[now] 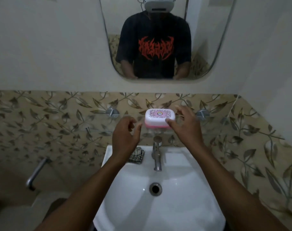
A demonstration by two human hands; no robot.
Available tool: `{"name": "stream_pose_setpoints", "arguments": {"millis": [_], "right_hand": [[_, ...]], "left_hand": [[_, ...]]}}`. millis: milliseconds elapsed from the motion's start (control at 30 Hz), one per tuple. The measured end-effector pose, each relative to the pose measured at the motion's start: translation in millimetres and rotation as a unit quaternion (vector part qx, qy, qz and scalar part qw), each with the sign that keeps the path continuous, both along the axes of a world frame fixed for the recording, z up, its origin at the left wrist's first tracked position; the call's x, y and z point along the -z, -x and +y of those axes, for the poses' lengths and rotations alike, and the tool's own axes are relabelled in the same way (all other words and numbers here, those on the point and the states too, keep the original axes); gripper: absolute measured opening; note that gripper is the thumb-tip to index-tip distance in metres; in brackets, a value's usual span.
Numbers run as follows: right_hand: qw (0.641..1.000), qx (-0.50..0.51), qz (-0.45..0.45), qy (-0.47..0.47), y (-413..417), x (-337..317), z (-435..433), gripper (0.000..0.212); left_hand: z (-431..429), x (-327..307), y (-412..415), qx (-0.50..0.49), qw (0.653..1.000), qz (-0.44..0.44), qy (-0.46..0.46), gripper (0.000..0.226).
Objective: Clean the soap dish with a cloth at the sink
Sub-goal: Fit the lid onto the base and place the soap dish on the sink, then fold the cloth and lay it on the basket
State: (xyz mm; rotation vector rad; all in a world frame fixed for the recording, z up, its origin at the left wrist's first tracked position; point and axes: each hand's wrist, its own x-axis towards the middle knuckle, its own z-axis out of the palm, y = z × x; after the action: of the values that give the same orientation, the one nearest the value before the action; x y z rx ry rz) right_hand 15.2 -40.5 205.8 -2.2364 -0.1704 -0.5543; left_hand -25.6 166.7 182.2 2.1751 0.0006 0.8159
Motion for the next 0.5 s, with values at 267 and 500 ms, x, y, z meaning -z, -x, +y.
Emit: {"name": "stream_pose_setpoints", "arguments": {"millis": [267,500], "right_hand": [[0.988,-0.022,0.028,-0.153,60,71,57,0.005],[0.972,-0.04,0.198,-0.119,42,149,111,0.01]], "left_hand": [[48,89,42,-0.095,0.982,0.115,0.114,0.033],[71,151,19,-0.131,0.945,0.265,0.135,0.022]]}}
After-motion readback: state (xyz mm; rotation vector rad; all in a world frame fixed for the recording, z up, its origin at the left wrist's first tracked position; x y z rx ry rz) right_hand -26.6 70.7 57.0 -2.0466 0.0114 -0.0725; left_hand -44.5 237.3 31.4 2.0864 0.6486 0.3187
